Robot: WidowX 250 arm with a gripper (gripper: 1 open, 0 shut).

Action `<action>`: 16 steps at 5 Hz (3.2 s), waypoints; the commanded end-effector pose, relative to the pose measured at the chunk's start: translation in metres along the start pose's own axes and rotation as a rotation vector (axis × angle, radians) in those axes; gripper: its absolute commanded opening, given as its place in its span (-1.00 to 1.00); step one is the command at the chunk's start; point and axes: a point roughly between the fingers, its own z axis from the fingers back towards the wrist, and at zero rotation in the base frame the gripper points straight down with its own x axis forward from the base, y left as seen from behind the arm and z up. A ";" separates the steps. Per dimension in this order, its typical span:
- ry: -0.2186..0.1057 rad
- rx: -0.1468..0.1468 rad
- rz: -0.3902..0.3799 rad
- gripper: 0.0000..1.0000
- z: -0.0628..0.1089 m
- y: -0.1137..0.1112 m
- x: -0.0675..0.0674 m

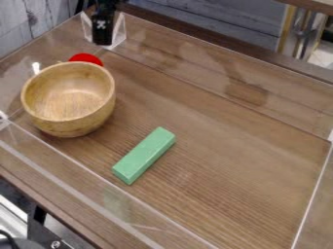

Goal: Move the red fruit to the right

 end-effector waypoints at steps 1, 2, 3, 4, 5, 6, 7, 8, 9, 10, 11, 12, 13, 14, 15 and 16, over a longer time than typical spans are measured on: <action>-0.010 0.081 0.033 1.00 0.015 0.017 -0.009; -0.009 0.078 0.053 1.00 0.007 0.009 0.002; -0.012 0.071 0.095 1.00 0.002 0.001 0.013; -0.019 0.077 0.100 1.00 -0.001 0.003 0.009; -0.029 0.080 0.107 1.00 -0.004 0.005 0.003; -0.038 0.085 0.101 1.00 -0.007 0.013 0.005; -0.045 0.088 0.091 1.00 -0.011 0.021 0.007; -0.050 0.089 0.096 1.00 -0.012 0.022 0.013; -0.054 0.089 0.101 1.00 -0.012 0.024 0.019; -0.059 0.086 0.143 1.00 -0.011 0.013 0.019; -0.063 0.080 0.185 1.00 -0.007 0.003 0.018; -0.071 0.079 0.174 1.00 -0.005 -0.004 0.020; -0.085 0.085 0.173 -1.00 0.013 -0.005 0.022; -0.113 0.098 0.186 -1.00 0.040 -0.009 0.024; -0.137 0.084 0.165 -1.00 0.063 -0.023 0.042; -0.158 0.071 0.150 1.00 0.074 -0.044 0.065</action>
